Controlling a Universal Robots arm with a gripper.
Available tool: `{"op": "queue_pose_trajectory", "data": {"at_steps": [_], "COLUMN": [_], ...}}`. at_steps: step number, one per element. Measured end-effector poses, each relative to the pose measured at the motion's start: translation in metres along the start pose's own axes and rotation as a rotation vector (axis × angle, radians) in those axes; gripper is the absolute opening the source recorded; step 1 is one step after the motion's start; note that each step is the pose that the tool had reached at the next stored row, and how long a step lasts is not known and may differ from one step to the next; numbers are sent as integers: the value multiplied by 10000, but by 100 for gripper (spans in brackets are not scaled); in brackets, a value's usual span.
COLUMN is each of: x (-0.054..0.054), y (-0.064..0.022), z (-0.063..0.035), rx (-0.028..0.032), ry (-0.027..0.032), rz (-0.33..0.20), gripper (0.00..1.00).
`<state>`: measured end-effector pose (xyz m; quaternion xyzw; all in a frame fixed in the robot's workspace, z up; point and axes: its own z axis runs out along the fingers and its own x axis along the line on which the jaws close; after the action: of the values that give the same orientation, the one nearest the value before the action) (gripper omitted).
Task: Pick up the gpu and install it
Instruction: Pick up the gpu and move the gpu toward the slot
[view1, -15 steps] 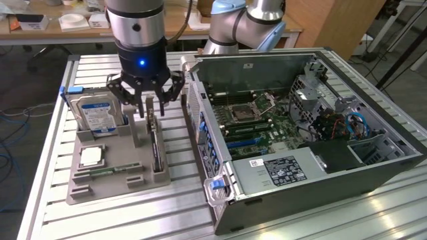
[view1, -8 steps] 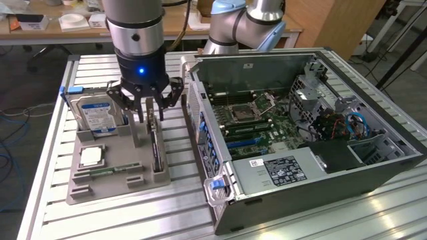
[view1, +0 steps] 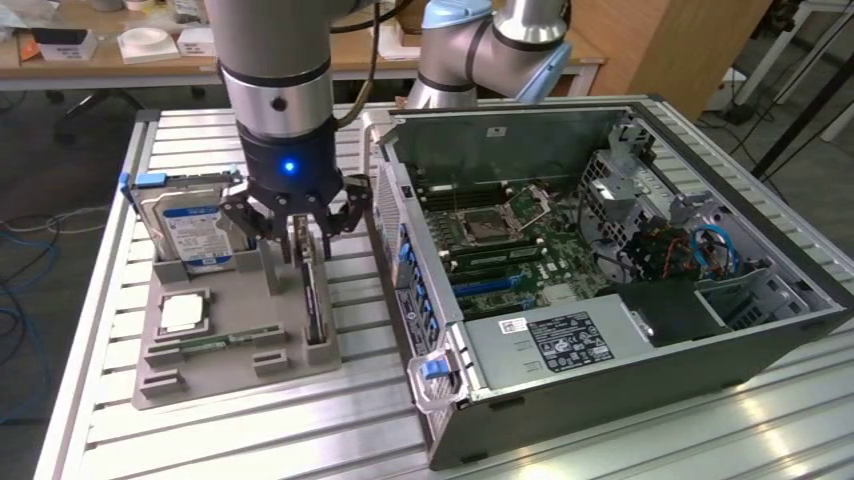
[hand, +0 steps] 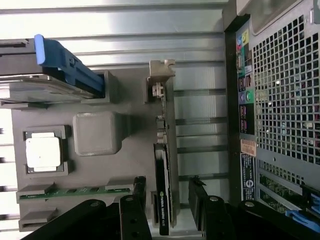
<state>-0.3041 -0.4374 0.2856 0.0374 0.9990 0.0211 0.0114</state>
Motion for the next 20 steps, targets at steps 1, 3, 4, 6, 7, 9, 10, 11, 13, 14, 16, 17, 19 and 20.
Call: {"op": "queue_pose_trajectory", "data": {"at_steps": [1,3,4,6,7,9,10,11,13,14,16,17,19,20], "x": [-27,-41,-42,-42,-27,26,40,49,51,51,51,50,40,35], "y": [2,0,-3,-5,-8,-12,-14,-15,-18,-19,-20,-20,-22,-22], "z": [16,53,55,57,70,105,125,143,179,196,232,251,287,305], "rx": [1,-1,12,58,79,99,104,109,111,113,113,113,112,112], "ry": [15,23,27,28,27,24,22,21,22,22,23,23,22,23], "rz": [2,3,3,1,2,4,6,8,10,10,11,12,9,10], "gripper": [47,47,47,47,47,47,47,47,47,47,47,47,47,47]}}
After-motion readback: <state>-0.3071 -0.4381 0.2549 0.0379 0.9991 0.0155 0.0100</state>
